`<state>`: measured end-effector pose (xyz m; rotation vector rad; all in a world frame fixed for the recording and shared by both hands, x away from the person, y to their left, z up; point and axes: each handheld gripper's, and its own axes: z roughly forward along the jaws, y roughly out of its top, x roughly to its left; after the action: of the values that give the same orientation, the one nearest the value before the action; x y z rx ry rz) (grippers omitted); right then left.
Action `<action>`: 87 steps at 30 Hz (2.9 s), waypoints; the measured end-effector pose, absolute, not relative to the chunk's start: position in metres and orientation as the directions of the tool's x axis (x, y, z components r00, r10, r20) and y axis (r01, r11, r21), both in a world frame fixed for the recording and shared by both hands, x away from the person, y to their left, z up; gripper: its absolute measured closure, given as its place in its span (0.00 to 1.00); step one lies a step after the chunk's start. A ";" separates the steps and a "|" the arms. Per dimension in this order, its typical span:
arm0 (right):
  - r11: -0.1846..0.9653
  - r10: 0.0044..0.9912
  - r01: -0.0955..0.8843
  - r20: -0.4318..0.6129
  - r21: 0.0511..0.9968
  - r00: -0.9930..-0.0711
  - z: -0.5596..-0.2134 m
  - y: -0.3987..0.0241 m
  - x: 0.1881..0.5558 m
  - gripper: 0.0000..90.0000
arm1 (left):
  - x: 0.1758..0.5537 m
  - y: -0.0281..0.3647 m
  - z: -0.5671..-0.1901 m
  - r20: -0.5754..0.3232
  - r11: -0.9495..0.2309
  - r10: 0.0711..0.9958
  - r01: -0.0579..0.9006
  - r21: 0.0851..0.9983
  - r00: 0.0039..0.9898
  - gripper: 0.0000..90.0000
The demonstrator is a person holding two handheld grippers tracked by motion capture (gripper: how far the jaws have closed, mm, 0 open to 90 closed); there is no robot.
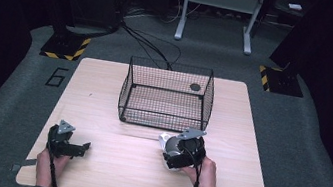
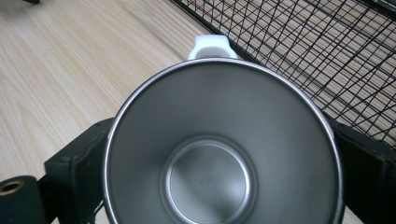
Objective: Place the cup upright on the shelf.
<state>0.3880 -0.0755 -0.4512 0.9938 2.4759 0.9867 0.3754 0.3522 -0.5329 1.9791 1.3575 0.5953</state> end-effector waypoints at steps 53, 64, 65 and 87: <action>0.521 0.645 0.425 -0.015 0.740 -0.764 -0.387 -0.095 0.394 0.06 | 0.376 0.352 -0.533 0.002 -0.247 0.933 0.635 0.732 0.360 0.01; 0.527 0.641 0.410 -0.032 0.744 -0.767 -0.371 -0.096 0.400 0.06 | 0.376 0.352 -0.533 0.002 -0.247 0.933 0.635 0.732 0.360 0.01; 0.525 0.644 0.411 -0.032 0.746 -0.764 -0.370 -0.096 0.400 0.06 | 0.376 0.352 -0.533 0.002 -0.247 0.933 0.635 0.732 0.360 0.01; 0.533 0.634 0.377 -0.063 0.757 -0.771 -0.338 -0.092 0.416 0.06 | 0.376 0.352 -0.533 0.003 -0.247 0.933 0.635 0.732 0.360 0.01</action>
<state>0.4157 -0.0924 -0.3384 0.8364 2.4449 1.0905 0.3755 0.3522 -0.5329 1.9795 1.3561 0.5936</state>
